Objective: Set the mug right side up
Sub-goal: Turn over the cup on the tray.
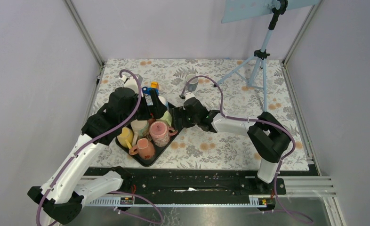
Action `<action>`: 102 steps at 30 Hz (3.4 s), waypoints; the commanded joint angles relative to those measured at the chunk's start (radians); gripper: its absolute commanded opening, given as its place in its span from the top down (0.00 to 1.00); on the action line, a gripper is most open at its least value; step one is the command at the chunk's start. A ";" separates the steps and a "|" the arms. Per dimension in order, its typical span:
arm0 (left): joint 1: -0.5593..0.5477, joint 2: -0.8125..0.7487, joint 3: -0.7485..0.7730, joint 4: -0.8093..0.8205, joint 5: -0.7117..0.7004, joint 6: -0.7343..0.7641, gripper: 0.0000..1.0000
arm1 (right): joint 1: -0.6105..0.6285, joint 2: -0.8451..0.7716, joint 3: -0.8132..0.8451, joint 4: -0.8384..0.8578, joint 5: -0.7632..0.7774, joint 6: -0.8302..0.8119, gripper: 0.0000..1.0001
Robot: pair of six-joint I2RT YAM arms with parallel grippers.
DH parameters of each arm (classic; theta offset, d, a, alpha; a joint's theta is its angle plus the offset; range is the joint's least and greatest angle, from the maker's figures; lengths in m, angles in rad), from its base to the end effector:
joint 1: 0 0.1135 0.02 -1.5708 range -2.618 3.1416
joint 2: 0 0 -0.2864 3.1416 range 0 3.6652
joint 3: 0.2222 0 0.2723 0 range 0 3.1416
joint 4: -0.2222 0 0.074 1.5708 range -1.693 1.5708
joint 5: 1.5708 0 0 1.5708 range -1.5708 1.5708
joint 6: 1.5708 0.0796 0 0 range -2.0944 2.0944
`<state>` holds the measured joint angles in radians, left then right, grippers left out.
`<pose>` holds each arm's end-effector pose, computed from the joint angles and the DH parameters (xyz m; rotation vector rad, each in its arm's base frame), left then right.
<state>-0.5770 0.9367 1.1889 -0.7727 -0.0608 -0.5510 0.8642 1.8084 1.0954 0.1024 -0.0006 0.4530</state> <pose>0.1918 -0.1191 0.3923 -0.0099 2.1508 -0.6108 0.2943 0.3449 0.1754 -0.4660 2.2328 0.7274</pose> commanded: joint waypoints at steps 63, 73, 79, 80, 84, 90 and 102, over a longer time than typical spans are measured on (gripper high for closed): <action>-0.004 0.010 -0.022 0.004 0.015 0.003 0.01 | 0.003 0.080 0.177 -0.139 0.007 -0.247 0.01; -0.004 0.017 -0.026 0.004 0.017 0.005 0.01 | 0.004 0.073 0.174 -0.147 0.074 -0.309 0.25; -0.004 0.013 -0.032 0.004 0.015 0.003 0.01 | 0.008 0.071 0.189 -0.148 -0.009 -0.355 0.35; -0.003 0.012 -0.031 0.005 0.015 0.002 0.01 | 0.011 0.074 0.194 -0.148 -0.028 -0.365 0.36; -0.004 0.007 -0.034 0.004 0.013 0.001 0.01 | 0.020 0.094 0.228 -0.175 -0.067 -0.398 0.37; -0.004 0.003 -0.037 0.004 0.016 0.001 0.01 | 0.025 0.129 0.263 -0.193 -0.070 -0.427 0.41; -0.004 -0.004 -0.043 0.004 0.013 -0.003 0.01 | 0.046 0.184 0.328 -0.198 -0.065 -0.445 0.51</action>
<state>-0.5770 0.9504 1.1511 -0.7933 -0.0483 -0.5510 0.8864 1.9739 1.3750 -0.0940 -0.0654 0.0303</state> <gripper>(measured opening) 0.987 0.519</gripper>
